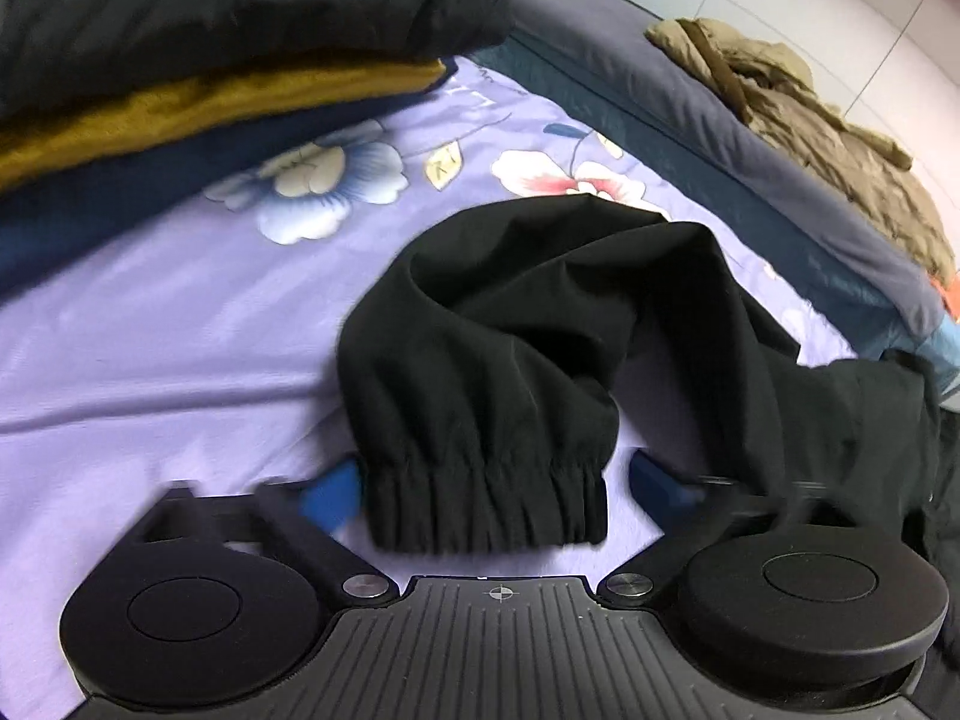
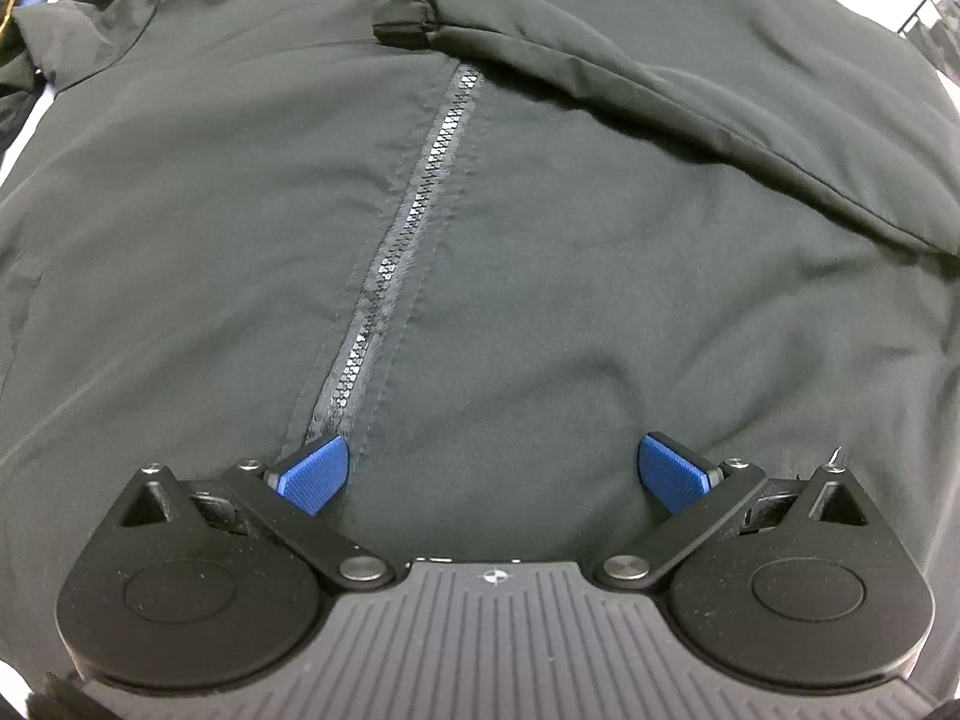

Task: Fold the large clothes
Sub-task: 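Grasp the other sleeve cuff with the left gripper, then fold the held sleeve across the jacket front and open the left gripper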

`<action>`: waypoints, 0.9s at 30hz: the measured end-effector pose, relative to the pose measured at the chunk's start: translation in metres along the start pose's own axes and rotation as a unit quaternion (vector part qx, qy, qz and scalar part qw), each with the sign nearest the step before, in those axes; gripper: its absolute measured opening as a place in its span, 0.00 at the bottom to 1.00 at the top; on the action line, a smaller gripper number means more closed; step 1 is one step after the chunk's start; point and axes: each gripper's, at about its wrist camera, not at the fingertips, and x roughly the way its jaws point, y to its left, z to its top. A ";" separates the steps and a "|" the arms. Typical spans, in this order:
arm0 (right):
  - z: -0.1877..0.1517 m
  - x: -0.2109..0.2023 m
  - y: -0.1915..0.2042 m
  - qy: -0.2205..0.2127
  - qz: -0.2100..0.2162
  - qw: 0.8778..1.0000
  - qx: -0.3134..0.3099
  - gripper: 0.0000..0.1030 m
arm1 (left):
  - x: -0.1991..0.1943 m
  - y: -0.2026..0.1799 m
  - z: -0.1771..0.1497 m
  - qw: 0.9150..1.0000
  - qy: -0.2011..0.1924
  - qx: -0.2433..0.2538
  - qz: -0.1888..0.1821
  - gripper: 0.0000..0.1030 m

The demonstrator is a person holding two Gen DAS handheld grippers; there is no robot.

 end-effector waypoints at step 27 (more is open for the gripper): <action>-0.001 0.004 0.000 -0.010 -0.001 1.000 0.014 1.00 | -0.101 0.067 0.085 0.993 -0.101 -0.068 -0.004 0.51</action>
